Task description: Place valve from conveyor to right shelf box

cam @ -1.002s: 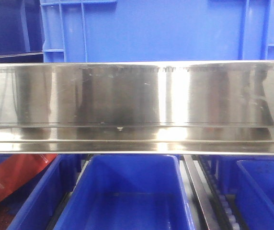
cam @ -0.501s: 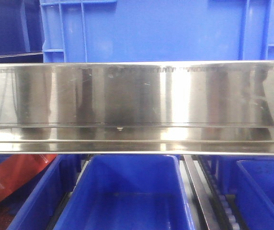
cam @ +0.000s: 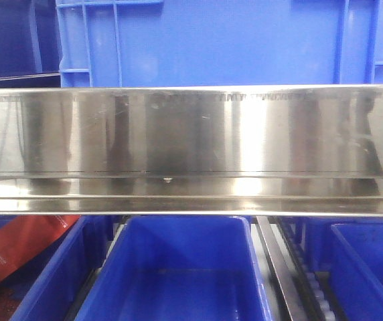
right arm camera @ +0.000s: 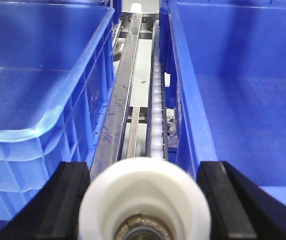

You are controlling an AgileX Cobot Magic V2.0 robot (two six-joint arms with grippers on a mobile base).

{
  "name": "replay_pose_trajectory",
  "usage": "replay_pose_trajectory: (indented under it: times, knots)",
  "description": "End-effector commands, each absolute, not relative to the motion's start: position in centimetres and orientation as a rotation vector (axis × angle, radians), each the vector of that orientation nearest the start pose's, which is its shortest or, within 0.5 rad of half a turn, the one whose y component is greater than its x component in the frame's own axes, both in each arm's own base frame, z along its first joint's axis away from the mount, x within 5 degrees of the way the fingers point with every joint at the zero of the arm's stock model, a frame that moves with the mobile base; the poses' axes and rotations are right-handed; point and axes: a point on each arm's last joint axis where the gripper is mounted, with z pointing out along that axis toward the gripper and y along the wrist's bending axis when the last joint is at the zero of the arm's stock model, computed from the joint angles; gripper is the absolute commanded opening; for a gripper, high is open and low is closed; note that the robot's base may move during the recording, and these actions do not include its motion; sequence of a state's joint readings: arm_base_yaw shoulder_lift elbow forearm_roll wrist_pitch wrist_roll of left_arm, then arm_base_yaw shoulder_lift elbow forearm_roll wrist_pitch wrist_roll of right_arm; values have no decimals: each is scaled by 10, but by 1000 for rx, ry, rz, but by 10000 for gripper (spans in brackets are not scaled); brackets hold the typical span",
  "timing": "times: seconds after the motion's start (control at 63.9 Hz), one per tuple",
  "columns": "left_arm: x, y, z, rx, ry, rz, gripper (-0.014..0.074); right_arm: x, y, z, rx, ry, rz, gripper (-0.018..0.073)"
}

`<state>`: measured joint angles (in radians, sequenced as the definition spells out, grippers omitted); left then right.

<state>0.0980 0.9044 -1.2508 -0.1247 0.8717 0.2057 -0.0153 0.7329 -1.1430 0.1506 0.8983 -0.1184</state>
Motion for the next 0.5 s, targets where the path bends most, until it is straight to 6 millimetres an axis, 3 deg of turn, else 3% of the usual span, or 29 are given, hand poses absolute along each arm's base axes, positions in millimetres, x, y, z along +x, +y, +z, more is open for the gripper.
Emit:
replay_pose_trajectory:
  times: [0.0,0.485]
  knots:
    - [158,6,460,81,1965,36,-111,109,8,452,-80,1885,75,-155]
    - [159,6,465,72,1913,30,-111,111,9,457,-70,1831,89,-155]
